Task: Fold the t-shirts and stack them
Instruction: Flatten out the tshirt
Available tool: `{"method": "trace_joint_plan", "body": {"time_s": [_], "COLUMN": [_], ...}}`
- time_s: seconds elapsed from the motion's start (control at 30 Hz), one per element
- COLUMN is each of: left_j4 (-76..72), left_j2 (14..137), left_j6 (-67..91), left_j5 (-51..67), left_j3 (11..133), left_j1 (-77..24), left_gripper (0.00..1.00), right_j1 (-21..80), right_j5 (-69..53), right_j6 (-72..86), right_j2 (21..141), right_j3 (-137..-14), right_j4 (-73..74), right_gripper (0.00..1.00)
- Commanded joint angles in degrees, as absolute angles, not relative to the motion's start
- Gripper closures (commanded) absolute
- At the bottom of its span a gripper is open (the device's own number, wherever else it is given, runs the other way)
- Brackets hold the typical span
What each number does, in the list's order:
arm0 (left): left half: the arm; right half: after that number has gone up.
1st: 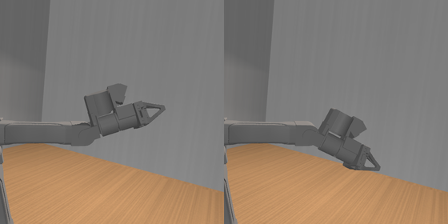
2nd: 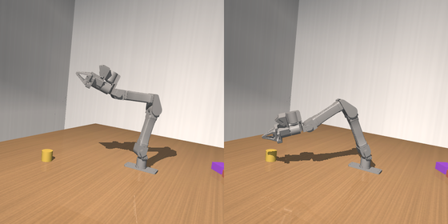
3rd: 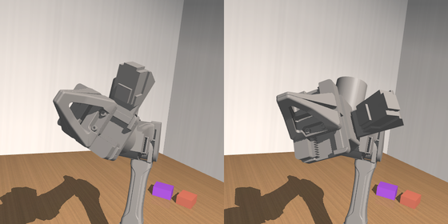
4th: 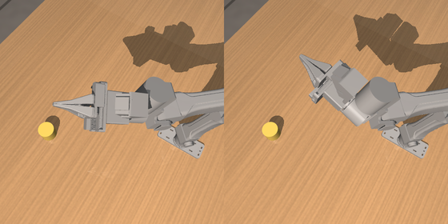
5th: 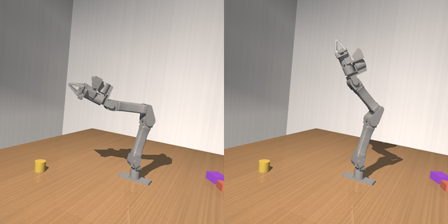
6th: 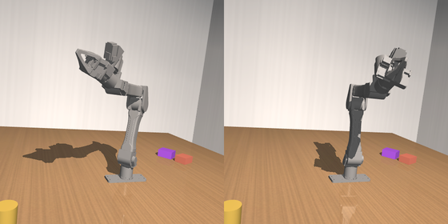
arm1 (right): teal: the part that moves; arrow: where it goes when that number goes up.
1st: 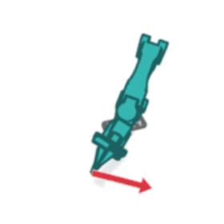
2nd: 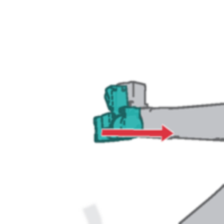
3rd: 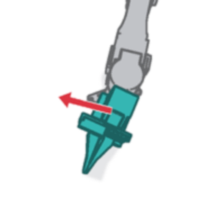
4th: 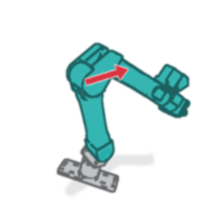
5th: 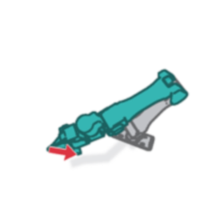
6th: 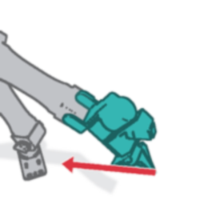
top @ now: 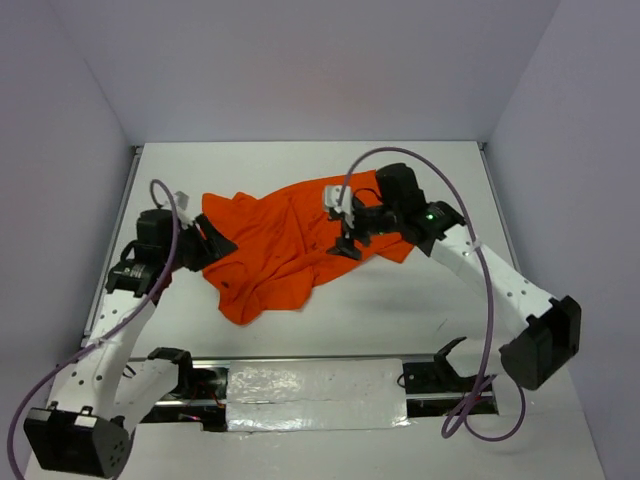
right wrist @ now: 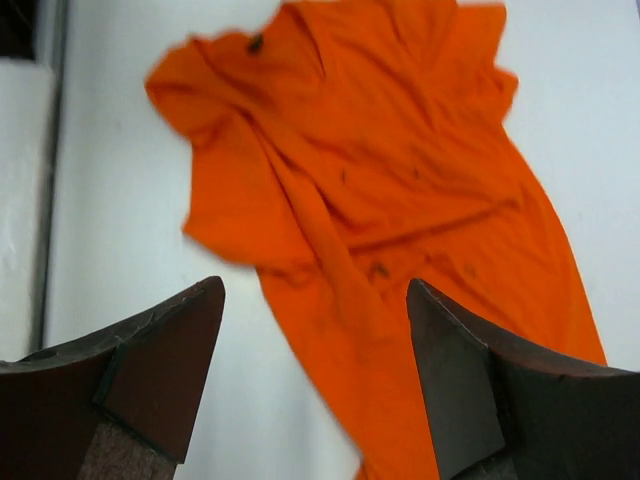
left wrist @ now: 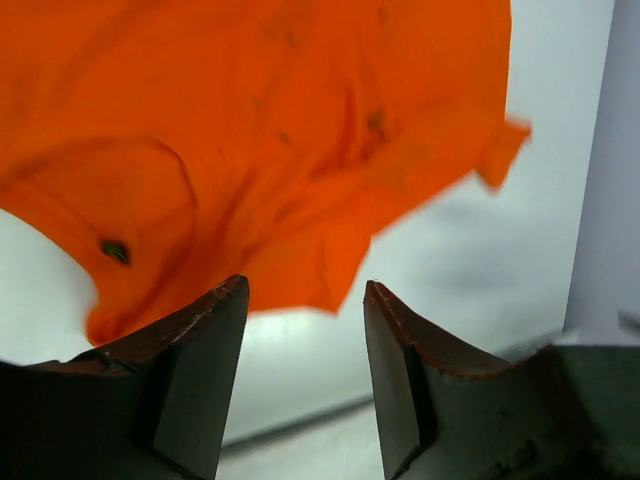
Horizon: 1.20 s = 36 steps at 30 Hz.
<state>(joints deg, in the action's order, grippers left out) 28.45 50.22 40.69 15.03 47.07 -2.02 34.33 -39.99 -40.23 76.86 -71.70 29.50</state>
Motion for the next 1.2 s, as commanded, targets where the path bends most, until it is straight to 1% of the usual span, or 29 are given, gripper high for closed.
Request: {"method": "trace_joint_plan", "body": {"time_s": [0.0,0.03,0.1,0.13,0.2,0.27,0.3,0.33,0.4,0.43,0.6,0.77,0.9,1.03,1.17], "left_j4": [32.6,33.8,38.2,39.6,44.7,48.3,52.6,54.4,56.4,57.2,52.7,48.2,42.9,42.4,42.3], "left_j2": [47.2,47.1,46.9,47.0,48.3,50.2,52.4,54.6,56.4,57.4,61.8,67.2,69.3,73.4,72.3], "left_j6": [41.0,41.6,42.7,43.1,45.9,51.5,54.2,60.5,65.9,69.5,71.5,67.9,62.8,60.3,59.5], "left_j5": [13.7,10.1,5.3,2.8,-3.9,-9.0,-10.8,-13.3,-14.4,-14.8,-20.3,-25.3,-23.0,-21.0,-18.0], "left_j3": [46.8,46.8,46.9,46.9,46.8,46.8,46.9,46.8,46.1,45.0,43.1,45.5,47.5,49.3,48.3], "left_j1": [-11.4,-16.0,-20.8,-25.3,-29.4,-35.2,-37.3,-41.1,-43.6,-44.5,-44.6,-42.1,-37.5,-37.5,-37.5], "left_gripper": [0.37,0.36,0.34,0.34,0.34,0.36,0.39,0.41,0.44,0.44,0.44,0.42,0.42,0.43,0.44], "right_j1": [29.7,26.2,23.1,20.7,18.6,16.2,15.7,14.8,13.9,13.6,11.5,9.8,9.3,8.7,8.1], "right_j5": [-40.6,-40.7,-40.9,-41.0,-41.3,-41.3,-41.1,-40.2,-38.9,-38.1,-35.2,-36.8,-37.2,-37.2,-37.2], "right_j6": [-53.3,-53.7,-53.5,-53.2,-51.8,-49.8,-49.2,-47.6,-46.0,-45.1,-43.1,-43.1,-42.5,-42.2,-42.2], "right_j2": [72.5,70.8,69.4,68.3,67.4,66.6,66.4,66.4,66.4,66.6,68.5,70.2,70.3,69.9,70.1], "right_j3": [-64.0,-62.8,-59.9,-59.1,-57.2,-56.3,-55.7,-55.5,-55.1,-54.9,-55.2,-56.1,-55.7,-55.3,-55.0], "right_j4": [36.7,37.0,36.8,36.6,35.6,33.9,33.3,31.9,30.2,29.2,26.3,26.5,25.5,24.8,24.8], "right_gripper": [0.19,0.18,0.17,0.17,0.17,0.17,0.17,0.17,0.17,0.17,0.17,0.17,0.17,0.17,0.17]}}
